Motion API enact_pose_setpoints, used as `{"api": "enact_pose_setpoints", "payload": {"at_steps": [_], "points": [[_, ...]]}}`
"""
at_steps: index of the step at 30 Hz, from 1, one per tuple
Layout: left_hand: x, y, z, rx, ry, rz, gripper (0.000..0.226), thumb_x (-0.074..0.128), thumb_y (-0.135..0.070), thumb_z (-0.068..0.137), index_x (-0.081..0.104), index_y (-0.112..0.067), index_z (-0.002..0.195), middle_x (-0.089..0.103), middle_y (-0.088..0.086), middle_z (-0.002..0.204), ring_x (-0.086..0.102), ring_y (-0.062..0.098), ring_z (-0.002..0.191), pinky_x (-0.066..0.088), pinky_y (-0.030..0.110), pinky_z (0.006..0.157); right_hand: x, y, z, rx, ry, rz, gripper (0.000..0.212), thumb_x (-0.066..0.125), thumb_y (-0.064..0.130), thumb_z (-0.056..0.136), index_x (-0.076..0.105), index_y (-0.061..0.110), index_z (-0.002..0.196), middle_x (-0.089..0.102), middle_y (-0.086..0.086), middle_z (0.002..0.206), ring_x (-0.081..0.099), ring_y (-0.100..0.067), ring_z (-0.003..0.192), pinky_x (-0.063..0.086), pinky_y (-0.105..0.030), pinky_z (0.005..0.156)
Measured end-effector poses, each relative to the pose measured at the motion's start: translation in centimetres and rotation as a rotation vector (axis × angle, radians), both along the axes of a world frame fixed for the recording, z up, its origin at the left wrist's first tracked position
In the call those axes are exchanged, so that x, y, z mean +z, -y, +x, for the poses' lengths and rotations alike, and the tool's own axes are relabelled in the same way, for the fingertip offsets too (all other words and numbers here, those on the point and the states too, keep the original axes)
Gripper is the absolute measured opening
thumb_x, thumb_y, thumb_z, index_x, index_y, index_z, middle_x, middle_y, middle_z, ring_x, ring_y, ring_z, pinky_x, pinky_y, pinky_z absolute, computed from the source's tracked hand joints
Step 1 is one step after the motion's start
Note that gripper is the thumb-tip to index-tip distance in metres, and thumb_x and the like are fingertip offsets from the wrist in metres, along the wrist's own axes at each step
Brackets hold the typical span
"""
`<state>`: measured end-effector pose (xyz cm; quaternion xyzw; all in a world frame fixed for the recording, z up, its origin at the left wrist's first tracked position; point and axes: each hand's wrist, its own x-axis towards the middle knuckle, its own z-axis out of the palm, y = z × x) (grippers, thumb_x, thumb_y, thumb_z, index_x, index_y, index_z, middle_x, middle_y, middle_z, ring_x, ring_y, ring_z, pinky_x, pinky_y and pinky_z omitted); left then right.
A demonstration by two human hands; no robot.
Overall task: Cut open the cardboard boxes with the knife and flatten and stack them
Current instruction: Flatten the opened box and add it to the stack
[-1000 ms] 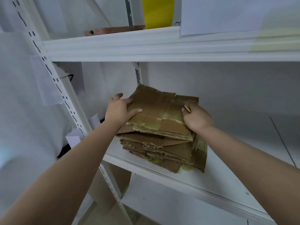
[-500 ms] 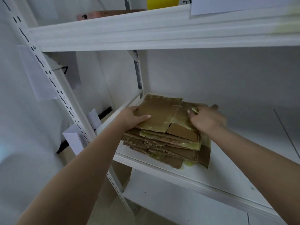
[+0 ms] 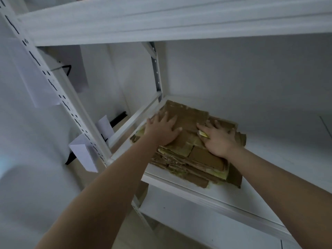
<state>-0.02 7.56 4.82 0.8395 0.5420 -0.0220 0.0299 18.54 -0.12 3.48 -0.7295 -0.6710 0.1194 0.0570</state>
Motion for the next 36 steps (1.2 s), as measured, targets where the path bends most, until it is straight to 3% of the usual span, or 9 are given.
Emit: {"api": "enact_pose_setpoints", "payload": {"at_steps": [4, 17, 24, 28, 32, 36], "points": [[-4.1, 0.7, -0.7, 0.089, 0.082, 0.059, 0.065, 0.011, -0.068, 0.093, 0.003, -0.042, 0.152, -0.002, -0.004, 0.162, -0.004, 0.026, 0.149, 0.008, 0.052, 0.117, -1.4, 0.0, -0.5, 0.037, 0.072, 0.055, 0.053, 0.028, 0.044, 0.099, 0.009, 0.043, 0.149, -0.001, 0.004, 0.160, -0.007, -0.021, 0.147, -0.003, -0.062, 0.111], [-5.3, 1.4, -0.2, 0.175, 0.125, 0.124, 0.065, 0.013, -0.067, 0.092, 0.004, -0.042, 0.152, 0.002, -0.002, 0.162, -0.003, 0.027, 0.149, 0.007, 0.050, 0.118, -3.1, -0.9, 0.6, 0.064, 0.034, 0.148, 0.053, 0.031, 0.043, 0.099, 0.010, 0.047, 0.148, 0.002, 0.009, 0.160, -0.005, -0.017, 0.147, 0.000, -0.058, 0.114], [-5.2, 1.6, 0.0, 0.178, 0.114, 0.130, 0.071, 0.009, -0.074, 0.088, 0.003, -0.043, 0.152, -0.001, -0.002, 0.162, -0.004, 0.027, 0.149, 0.007, 0.052, 0.118, -3.6, -0.3, 0.5, 0.021, -0.025, 0.276, 0.049, 0.037, 0.036, 0.098, 0.025, 0.044, 0.145, 0.015, 0.010, 0.158, 0.004, -0.015, 0.147, 0.003, -0.053, 0.116], [-4.0, 1.9, -0.3, 0.159, 0.098, 0.071, 0.083, 0.008, -0.085, 0.079, -0.001, -0.044, 0.151, -0.005, -0.002, 0.162, -0.007, 0.029, 0.148, 0.002, 0.055, 0.118, -3.0, 0.6, 0.4, -0.048, -0.187, 0.421, 0.045, 0.042, 0.022, 0.098, 0.040, 0.030, 0.142, 0.034, 0.004, 0.152, 0.024, -0.017, 0.142, 0.012, -0.045, 0.117], [-1.4, 1.8, -0.1, 0.113, -0.089, 0.093, 0.081, 0.007, -0.080, 0.083, 0.005, -0.038, 0.153, 0.004, 0.003, 0.162, -0.002, 0.035, 0.148, 0.000, 0.063, 0.114, -1.3, 1.7, 1.0, -0.138, -0.506, 0.591, 0.042, 0.045, 0.010, 0.096, 0.051, 0.020, 0.136, 0.055, -0.005, 0.136, 0.048, -0.027, 0.124, 0.038, -0.037, 0.105], [1.6, 2.7, 0.9, 0.043, -0.195, 0.256, 0.070, 0.018, -0.068, 0.093, 0.024, -0.029, 0.151, 0.022, 0.011, 0.158, 0.010, 0.034, 0.147, 0.006, 0.063, 0.113, 0.0, 3.4, 2.7, -0.208, -0.456, 0.714, 0.042, 0.047, -0.006, 0.088, 0.064, 0.014, 0.121, 0.063, -0.015, 0.117, 0.051, -0.035, 0.109, 0.036, -0.024, 0.082]]}}
